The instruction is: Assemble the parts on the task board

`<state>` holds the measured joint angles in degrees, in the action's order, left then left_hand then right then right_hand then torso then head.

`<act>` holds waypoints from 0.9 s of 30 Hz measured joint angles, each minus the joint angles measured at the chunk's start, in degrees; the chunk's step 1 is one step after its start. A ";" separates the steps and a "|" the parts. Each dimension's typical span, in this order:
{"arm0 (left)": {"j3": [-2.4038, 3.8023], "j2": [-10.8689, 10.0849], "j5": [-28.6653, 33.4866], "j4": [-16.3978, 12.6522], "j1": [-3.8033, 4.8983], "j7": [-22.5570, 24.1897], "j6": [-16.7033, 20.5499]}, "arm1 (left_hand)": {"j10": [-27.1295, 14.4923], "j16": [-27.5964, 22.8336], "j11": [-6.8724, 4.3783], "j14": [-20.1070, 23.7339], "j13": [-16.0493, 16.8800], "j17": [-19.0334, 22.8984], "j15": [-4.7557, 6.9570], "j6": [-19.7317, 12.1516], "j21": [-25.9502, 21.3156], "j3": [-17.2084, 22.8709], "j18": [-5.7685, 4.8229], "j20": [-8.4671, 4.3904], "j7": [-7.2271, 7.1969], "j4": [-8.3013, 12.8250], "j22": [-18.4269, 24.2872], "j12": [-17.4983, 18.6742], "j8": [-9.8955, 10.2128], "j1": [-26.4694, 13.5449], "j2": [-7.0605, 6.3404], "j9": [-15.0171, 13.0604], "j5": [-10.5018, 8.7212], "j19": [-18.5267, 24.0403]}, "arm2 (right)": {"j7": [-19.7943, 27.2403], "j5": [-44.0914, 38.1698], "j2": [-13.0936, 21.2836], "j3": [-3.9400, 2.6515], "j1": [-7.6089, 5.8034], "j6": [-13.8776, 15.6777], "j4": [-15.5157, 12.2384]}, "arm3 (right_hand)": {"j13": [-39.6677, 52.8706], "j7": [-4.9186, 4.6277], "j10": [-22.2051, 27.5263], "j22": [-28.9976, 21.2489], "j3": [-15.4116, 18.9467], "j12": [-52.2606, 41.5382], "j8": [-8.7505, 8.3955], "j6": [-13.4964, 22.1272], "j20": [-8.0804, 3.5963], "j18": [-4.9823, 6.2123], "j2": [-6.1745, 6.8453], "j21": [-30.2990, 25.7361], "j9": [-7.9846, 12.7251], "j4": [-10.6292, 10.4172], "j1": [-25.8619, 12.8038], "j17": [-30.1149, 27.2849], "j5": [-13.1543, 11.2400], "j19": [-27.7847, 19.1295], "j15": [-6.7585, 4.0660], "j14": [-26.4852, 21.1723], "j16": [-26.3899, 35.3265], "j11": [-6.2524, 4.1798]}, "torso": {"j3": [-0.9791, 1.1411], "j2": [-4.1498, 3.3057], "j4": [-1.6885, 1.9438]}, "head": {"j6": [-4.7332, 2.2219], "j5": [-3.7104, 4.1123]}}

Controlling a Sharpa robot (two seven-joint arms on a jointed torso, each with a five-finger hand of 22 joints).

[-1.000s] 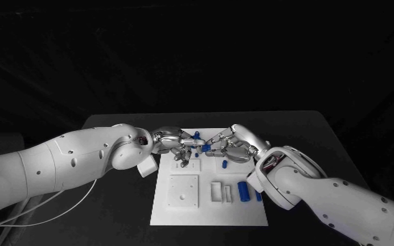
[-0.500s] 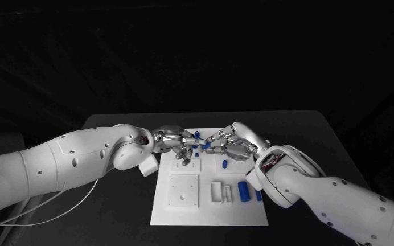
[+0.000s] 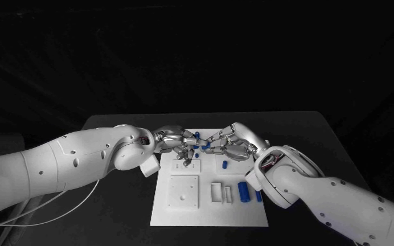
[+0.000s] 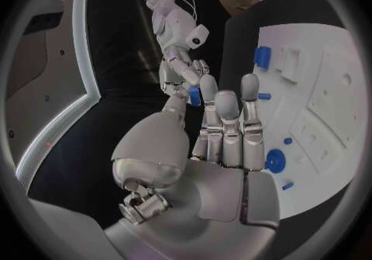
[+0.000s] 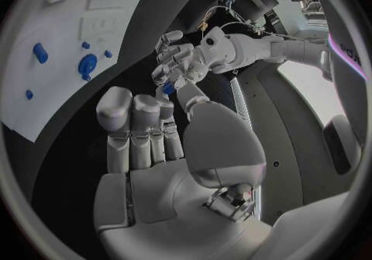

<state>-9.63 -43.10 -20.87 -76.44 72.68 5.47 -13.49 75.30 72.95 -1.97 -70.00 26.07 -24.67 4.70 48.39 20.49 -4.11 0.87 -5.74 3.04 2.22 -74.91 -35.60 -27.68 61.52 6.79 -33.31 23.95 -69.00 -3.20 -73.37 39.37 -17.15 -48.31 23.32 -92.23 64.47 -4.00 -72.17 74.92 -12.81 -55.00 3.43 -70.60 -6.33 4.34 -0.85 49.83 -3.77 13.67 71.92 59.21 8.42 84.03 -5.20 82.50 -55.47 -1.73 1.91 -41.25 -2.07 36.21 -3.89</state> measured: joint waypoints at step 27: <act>0.02 0.32 1.07 0.06 0.00 1.39 -0.06 | 0.33 0.49 -0.32 0.40 -0.61 -0.35 0.40 -0.82 0.79 7.16 0.00 -0.42 -0.85 9.52 -0.01 1.16 -3.45 0.79 3.87 -4.85 6.51 0.42 | -0.51 -0.24 -0.28 0.00 0.01 -0.14 0.45 | 0.00 0.19 -0.01 -0.01 0.10 0.00 -0.20 -0.19 0.00 0.00 -0.23 0.00 -0.01 0.10 0.32 0.11 -0.23 0.00 -0.21 0.21 0.00 0.01 | 0.04 -0.01 0.00 | -0.02 0.04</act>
<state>-9.62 -42.78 -19.80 -76.39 72.68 6.86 -13.56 75.63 73.44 -2.29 -69.60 25.46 -25.02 5.11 47.57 21.28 3.05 0.87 -6.16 2.20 11.74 -74.92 -34.44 -31.12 62.32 10.67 -38.16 30.46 -68.58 -3.71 -73.61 39.10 -17.15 -48.30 23.18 -91.77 64.48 -3.81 -72.18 74.91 -12.71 -55.00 3.23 -70.79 -6.33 4.34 -1.08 49.83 -3.79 13.77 72.24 59.32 8.19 84.03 -5.41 82.71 -55.47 -1.73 1.95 -41.25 -2.07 36.19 -3.85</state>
